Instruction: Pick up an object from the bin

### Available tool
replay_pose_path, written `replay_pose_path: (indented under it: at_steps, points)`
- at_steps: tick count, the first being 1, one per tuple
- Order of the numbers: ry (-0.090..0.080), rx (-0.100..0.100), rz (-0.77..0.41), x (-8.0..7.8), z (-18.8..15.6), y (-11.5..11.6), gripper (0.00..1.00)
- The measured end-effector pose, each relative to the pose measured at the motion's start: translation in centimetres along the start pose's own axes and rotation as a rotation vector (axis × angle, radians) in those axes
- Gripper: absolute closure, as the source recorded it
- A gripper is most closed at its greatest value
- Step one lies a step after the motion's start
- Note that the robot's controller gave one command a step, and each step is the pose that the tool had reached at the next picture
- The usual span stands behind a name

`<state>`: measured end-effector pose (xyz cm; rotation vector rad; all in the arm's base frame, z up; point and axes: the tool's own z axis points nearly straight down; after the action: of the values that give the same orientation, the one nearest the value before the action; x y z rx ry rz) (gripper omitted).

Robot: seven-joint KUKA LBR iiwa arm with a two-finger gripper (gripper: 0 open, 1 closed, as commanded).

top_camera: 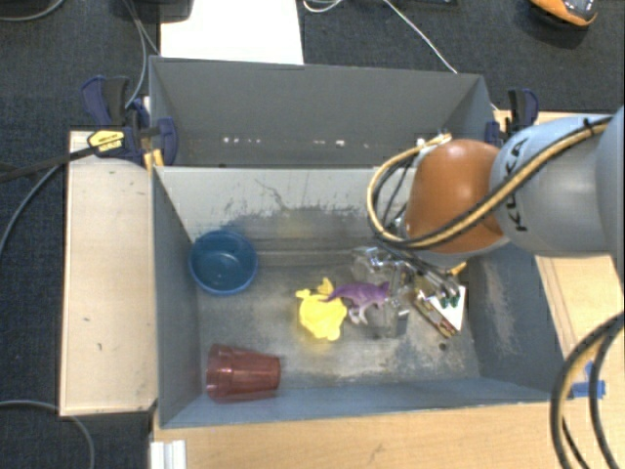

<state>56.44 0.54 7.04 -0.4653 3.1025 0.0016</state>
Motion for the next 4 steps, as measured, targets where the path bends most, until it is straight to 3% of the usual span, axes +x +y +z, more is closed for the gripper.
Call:
replay_pose_path:
  at_steps: [1,2,4]
  points:
    - [-0.003,0.000,0.094,-0.4,0.1,-1.1,0.00]
    - [-0.001,-0.001,0.003,0.0,0.0,0.0,1.00]
    - [0.003,-0.002,0.004,0.1,-0.5,0.0,1.00]
